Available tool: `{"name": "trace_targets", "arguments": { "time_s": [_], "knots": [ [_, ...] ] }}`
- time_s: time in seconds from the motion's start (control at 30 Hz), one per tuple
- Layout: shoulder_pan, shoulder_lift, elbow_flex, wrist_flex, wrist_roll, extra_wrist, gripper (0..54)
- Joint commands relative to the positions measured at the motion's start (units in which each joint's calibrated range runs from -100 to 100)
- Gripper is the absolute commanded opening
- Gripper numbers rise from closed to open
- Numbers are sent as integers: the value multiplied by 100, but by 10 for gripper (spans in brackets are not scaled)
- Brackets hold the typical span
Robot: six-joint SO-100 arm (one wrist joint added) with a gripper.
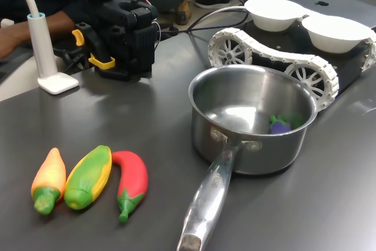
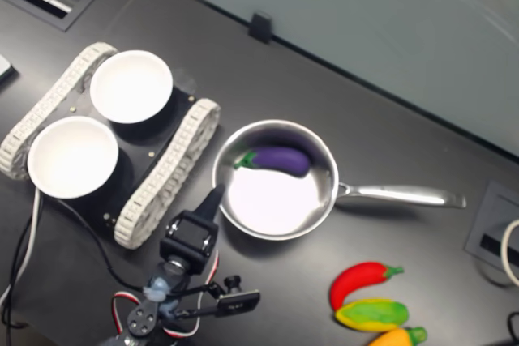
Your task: Pick up the brinjal and place them in the pan
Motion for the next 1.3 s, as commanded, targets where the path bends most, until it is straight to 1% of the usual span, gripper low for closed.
{"name": "trace_targets", "arguments": {
  "time_s": [0.0, 0.13, 0.23, 0.33, 0.7, 0.9, 1.0, 1.1, 1.27],
  "knots": [
    [27, -268, 87, 153, 68, 33, 0],
    [142, -411, 223, 391, 147, 33, 0],
    [96, -588, 350, 588, 205, 33, 0],
    [153, -588, 377, 767, 181, 33, 0],
    [142, -588, 1195, 1040, 151, 33, 0],
    [142, -588, 1586, 1227, 39, 42, 0],
    [142, -588, 1913, 1176, 54, 126, 0],
    [153, -588, 2295, 963, 98, 235, 0],
    [142, -588, 2740, 741, 83, 243, 0]
  ]
}}
